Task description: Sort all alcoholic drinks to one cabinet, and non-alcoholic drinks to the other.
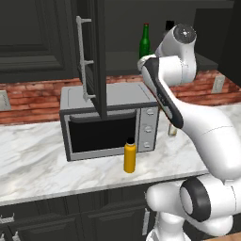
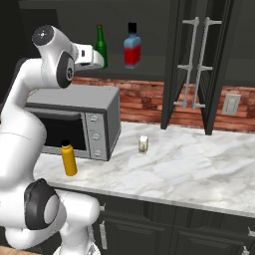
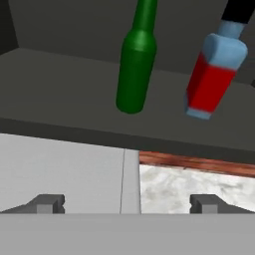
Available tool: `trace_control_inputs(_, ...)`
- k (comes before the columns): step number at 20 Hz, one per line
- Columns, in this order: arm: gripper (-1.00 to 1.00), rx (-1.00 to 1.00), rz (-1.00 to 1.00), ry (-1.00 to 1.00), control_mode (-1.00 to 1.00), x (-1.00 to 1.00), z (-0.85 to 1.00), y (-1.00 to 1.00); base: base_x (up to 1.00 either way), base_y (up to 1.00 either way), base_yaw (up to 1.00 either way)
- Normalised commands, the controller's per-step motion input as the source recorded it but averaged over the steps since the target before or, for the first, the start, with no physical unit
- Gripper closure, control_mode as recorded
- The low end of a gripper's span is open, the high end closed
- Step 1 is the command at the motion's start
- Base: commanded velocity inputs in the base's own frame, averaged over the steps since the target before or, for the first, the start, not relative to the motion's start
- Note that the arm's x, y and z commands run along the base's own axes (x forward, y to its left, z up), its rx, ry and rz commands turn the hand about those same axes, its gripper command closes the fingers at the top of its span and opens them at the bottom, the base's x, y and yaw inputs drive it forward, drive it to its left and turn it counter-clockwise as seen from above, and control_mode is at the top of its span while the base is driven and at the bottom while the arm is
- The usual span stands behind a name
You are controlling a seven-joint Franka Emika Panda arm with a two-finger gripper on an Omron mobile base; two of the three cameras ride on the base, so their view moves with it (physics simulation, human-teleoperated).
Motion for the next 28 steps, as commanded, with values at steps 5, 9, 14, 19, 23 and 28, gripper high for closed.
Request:
trace_control_inputs(5, -1.0, 0.0, 0.0, 0.0, -1.0, -0.4, -0.26, -0.02, 0.0, 0.0, 0.0)
trace_control_inputs(9, -1.0, 0.0, 0.0, 0.04, -1.0, -0.4, -0.19, -0.04, 0.0, 0.0, 0.0)
trace_control_inputs(14, -1.0, 0.01, 0.0, 0.01, -1.0, -0.44, -0.08, -0.03, 0.0, 0.0, 0.0)
trace_control_inputs(19, -1.0, 0.05, 0.0, 0.01, -1.0, -0.43, -0.09, -0.02, 0.0, 0.0, 0.0)
trace_control_inputs(23, -1.0, 0.06, 0.0, 0.02, -1.0, -0.36, -0.17, -0.03, 0.0, 0.0, 0.0)
trace_control_inputs(28, -1.0, 0.05, 0.0, 0.06, -1.0, -0.26, -0.14, -0.02, 0.0, 0.0, 0.0)
